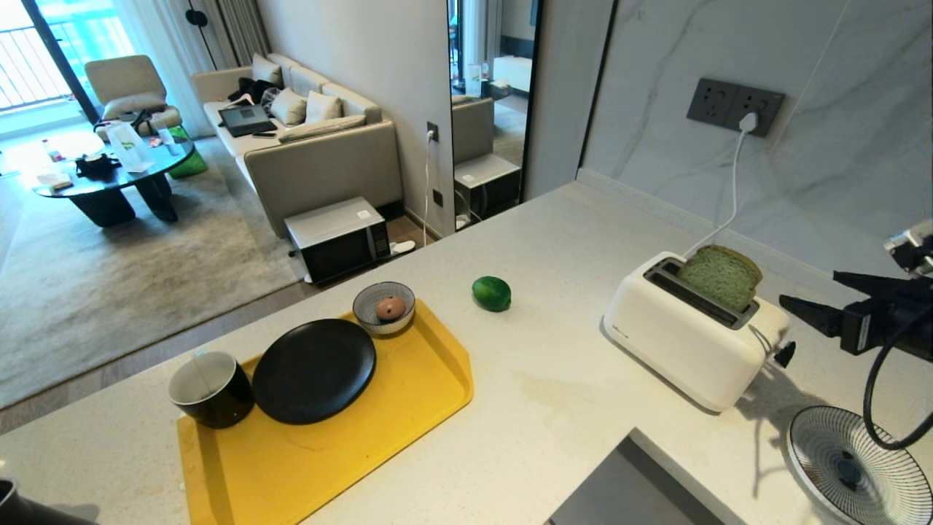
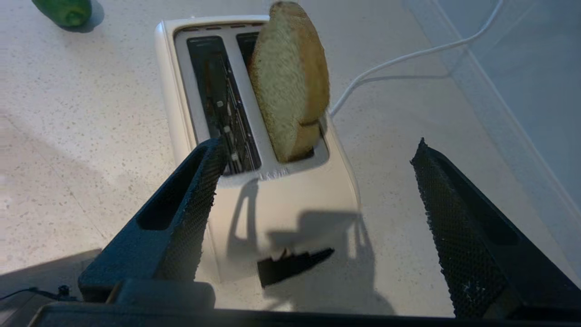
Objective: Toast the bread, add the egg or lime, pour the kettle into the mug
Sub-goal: Put the baked bread on a plate
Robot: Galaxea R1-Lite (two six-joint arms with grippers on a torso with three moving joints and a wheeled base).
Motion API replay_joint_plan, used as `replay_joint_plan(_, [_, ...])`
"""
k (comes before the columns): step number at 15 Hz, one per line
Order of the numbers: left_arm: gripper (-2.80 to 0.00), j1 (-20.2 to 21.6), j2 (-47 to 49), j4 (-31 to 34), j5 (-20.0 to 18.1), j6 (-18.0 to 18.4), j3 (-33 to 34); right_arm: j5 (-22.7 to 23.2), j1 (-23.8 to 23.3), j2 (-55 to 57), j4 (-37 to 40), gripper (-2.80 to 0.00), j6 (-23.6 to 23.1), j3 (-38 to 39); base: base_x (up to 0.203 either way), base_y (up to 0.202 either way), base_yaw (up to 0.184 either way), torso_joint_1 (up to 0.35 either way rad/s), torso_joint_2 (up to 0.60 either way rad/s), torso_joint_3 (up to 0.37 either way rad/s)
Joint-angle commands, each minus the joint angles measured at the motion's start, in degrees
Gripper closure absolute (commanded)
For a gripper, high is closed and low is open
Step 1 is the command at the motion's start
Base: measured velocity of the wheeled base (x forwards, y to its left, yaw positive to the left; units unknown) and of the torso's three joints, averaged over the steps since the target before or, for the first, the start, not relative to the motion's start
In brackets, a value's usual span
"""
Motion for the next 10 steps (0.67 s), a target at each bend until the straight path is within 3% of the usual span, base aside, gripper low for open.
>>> replay_joint_plan(1, [0.0,0.0,0.0,0.0,0.0,0.0,0.0,0.1,1.5,3.4,0.5,-2.8,-0.2,-3.1,0.0,0.0,0.0,0.0,0.0,0.0])
replay_joint_plan(10, [0.0,0.0,0.0,0.0,0.0,0.0,0.0,0.0,2.6,14.2,1.5,-2.8,-0.4,-13.9,0.0,0.0,0.0,0.0,0.0,0.0])
